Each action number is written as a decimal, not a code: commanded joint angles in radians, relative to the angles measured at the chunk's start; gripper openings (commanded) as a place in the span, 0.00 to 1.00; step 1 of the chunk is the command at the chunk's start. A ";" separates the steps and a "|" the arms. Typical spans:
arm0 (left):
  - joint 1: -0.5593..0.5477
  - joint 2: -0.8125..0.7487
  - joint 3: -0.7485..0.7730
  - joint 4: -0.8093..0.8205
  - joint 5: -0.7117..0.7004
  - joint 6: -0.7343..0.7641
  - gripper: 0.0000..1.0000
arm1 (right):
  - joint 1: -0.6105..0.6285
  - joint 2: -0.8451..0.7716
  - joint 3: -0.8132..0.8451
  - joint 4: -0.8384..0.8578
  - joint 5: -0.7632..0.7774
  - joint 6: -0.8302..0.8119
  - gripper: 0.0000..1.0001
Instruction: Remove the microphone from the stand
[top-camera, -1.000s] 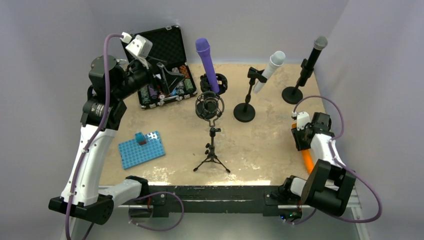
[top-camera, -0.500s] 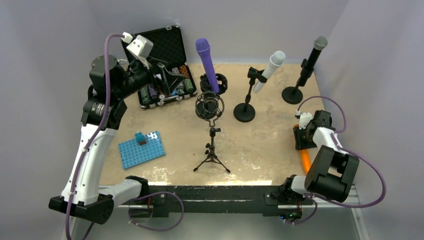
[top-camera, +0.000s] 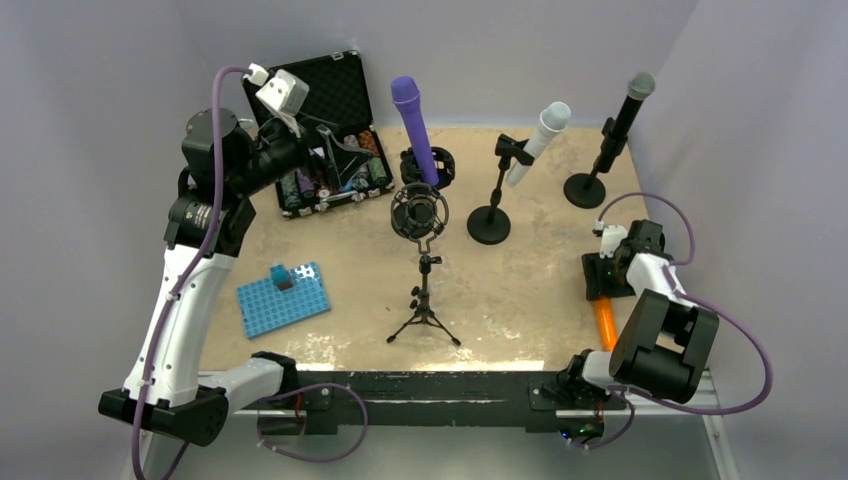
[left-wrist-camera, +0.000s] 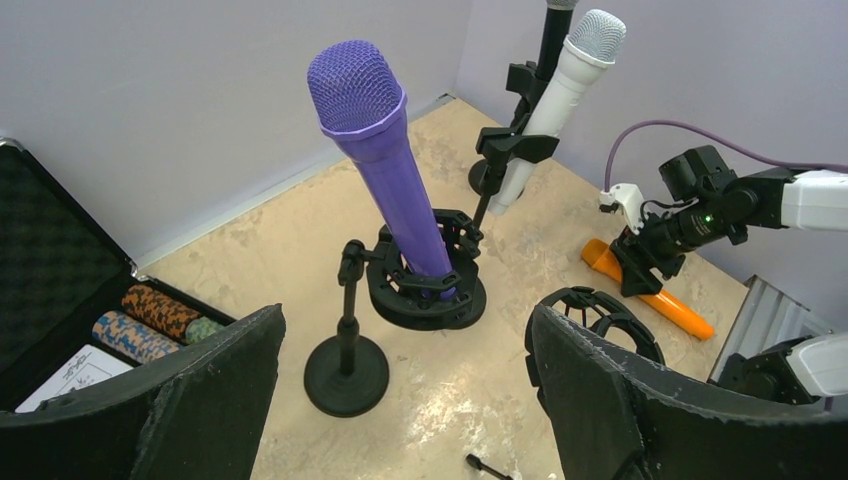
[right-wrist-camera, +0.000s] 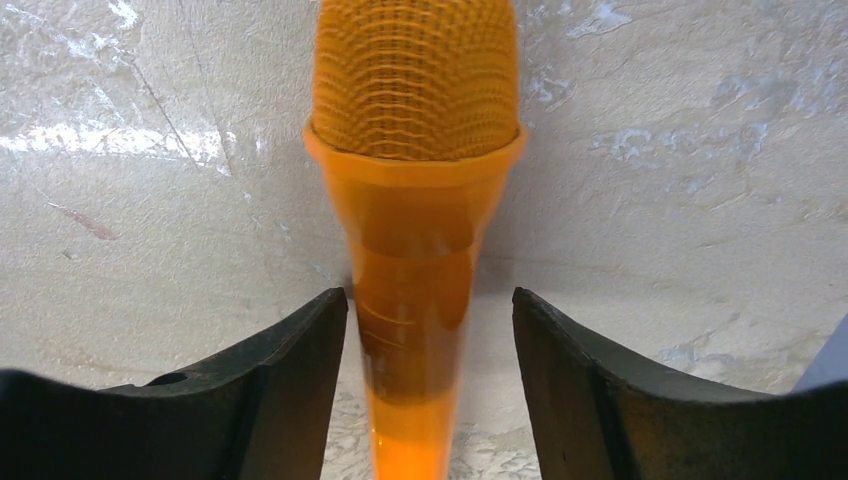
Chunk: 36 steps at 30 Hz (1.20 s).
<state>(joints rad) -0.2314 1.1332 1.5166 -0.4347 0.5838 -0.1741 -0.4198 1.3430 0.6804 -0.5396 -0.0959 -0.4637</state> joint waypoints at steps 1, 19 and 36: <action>0.006 -0.003 0.016 0.028 0.021 -0.019 0.97 | -0.004 0.002 0.040 -0.005 -0.005 0.008 0.66; 0.006 0.015 0.023 0.042 0.046 -0.045 0.97 | -0.005 -0.034 0.070 -0.044 0.004 0.005 0.96; 0.006 -0.028 0.087 -0.108 0.163 0.156 0.99 | -0.007 -0.339 0.250 -0.329 -0.069 -0.035 0.99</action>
<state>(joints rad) -0.2310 1.1610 1.5864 -0.4961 0.7094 -0.1452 -0.4206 1.1351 0.8677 -0.7506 -0.1059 -0.4629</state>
